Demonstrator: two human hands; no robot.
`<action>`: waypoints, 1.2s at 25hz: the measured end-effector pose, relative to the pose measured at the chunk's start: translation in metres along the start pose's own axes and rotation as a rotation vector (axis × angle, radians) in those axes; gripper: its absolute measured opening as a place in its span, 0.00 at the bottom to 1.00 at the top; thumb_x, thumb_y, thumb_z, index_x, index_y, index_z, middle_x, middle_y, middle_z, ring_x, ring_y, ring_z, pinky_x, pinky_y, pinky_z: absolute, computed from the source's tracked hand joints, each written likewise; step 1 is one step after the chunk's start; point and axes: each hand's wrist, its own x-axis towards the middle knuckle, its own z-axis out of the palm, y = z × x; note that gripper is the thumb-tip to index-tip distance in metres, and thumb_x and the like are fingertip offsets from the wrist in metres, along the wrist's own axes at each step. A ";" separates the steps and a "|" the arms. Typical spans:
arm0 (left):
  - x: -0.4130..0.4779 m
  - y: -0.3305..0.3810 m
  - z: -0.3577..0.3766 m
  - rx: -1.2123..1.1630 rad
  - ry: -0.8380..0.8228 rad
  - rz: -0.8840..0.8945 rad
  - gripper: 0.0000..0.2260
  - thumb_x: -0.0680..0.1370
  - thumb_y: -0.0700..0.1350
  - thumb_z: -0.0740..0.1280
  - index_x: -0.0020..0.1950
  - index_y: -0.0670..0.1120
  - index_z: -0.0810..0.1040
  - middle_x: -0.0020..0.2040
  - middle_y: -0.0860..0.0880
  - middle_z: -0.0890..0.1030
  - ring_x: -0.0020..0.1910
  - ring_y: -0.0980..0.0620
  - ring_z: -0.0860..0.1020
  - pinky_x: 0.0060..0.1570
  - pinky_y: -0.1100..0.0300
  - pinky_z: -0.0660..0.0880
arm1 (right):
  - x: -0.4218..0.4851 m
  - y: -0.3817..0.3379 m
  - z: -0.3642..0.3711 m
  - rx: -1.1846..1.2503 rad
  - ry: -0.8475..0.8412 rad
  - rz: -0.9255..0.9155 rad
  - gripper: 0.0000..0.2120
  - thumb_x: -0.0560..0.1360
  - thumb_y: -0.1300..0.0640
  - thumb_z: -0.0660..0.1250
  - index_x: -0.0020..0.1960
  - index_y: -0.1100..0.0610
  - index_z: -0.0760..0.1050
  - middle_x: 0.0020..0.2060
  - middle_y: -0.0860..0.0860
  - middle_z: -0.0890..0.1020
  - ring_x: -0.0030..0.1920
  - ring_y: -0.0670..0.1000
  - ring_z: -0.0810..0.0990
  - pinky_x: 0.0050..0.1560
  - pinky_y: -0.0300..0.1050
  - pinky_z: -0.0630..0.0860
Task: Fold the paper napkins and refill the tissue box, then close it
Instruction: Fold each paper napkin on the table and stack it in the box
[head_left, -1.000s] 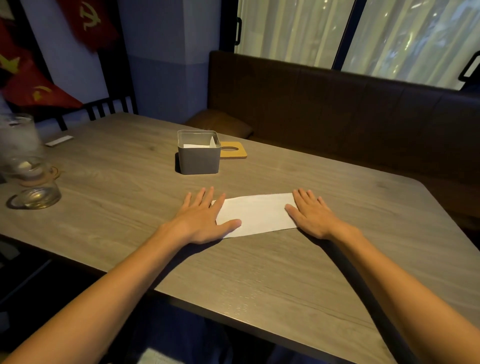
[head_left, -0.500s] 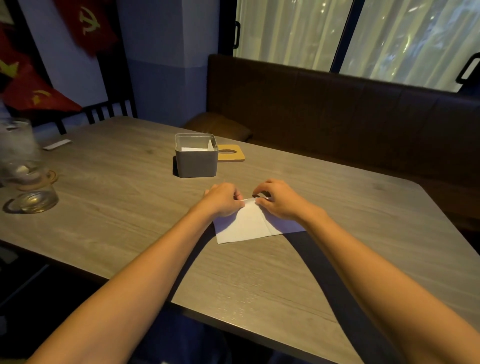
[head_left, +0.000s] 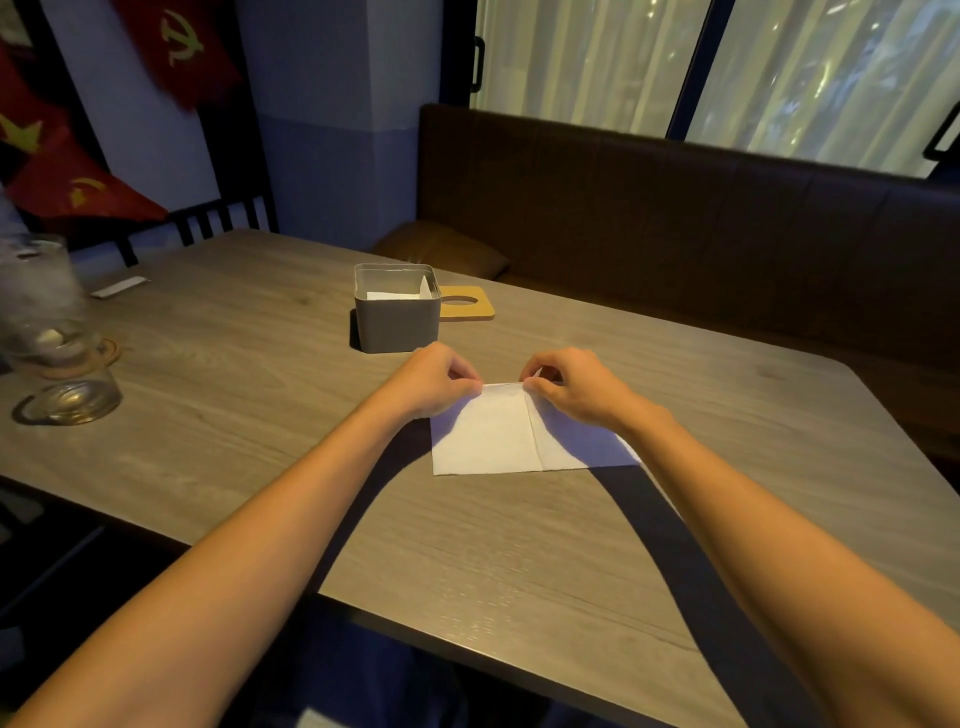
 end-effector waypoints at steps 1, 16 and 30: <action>0.000 -0.003 -0.003 0.016 0.006 -0.002 0.09 0.80 0.46 0.69 0.58 0.48 0.85 0.54 0.50 0.84 0.50 0.53 0.79 0.43 0.63 0.77 | -0.001 0.004 -0.003 0.003 0.008 0.009 0.08 0.81 0.55 0.64 0.56 0.54 0.80 0.51 0.48 0.80 0.49 0.48 0.78 0.51 0.40 0.77; -0.001 -0.026 -0.020 0.037 0.069 -0.067 0.06 0.78 0.45 0.73 0.53 0.47 0.86 0.48 0.50 0.84 0.48 0.52 0.79 0.44 0.61 0.77 | -0.027 0.043 -0.023 0.039 -0.015 0.121 0.08 0.79 0.52 0.68 0.54 0.53 0.81 0.47 0.47 0.82 0.48 0.47 0.79 0.49 0.40 0.76; -0.022 -0.002 0.023 0.482 0.067 0.289 0.18 0.82 0.60 0.61 0.68 0.55 0.76 0.68 0.51 0.73 0.67 0.51 0.69 0.68 0.50 0.63 | -0.033 0.034 -0.027 0.306 0.145 0.232 0.09 0.80 0.53 0.67 0.59 0.51 0.80 0.50 0.48 0.83 0.49 0.47 0.81 0.39 0.34 0.78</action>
